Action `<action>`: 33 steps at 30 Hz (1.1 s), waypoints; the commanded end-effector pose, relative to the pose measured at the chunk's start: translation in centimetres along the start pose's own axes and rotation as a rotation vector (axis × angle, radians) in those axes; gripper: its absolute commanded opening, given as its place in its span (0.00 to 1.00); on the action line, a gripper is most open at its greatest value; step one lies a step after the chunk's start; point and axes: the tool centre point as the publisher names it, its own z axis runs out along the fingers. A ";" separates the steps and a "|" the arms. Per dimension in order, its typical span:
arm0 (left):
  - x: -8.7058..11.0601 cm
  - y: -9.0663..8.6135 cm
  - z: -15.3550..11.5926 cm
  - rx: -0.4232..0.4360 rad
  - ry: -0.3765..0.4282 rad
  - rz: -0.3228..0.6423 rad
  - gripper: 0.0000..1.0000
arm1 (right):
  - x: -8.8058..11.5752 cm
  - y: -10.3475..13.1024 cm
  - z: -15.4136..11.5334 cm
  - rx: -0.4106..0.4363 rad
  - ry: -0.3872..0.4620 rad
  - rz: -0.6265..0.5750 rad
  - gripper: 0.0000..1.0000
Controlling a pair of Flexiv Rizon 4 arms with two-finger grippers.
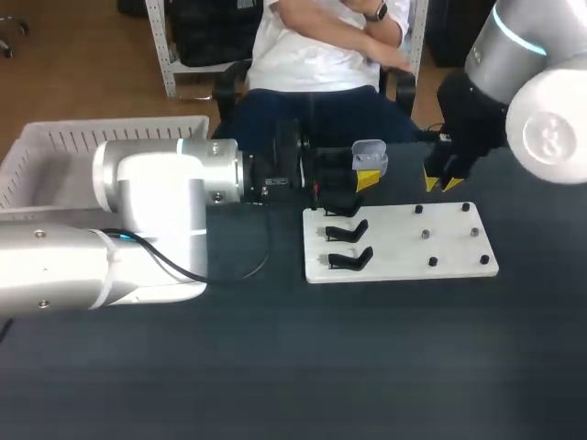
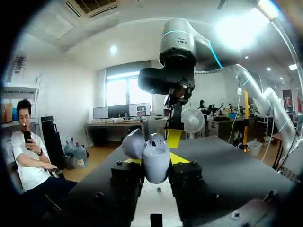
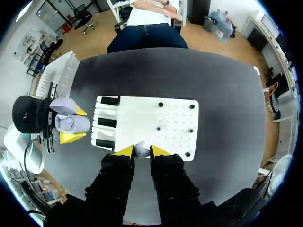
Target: Pick up each earbud case from the left stands, insert the matching earbuds, close the lid, and place the case in the box.
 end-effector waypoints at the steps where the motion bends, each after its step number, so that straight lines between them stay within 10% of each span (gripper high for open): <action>1: 0.1 -0.2 0.0 -0.008 -0.006 0.004 0.00 | 1.8 1.0 -3.5 0.010 -0.001 -0.023 0.00; 33: 0.1 -0.2 0.0 -0.008 -0.006 0.004 0.00 | -1.0 9.7 -4.9 -0.015 -0.044 -0.272 0.00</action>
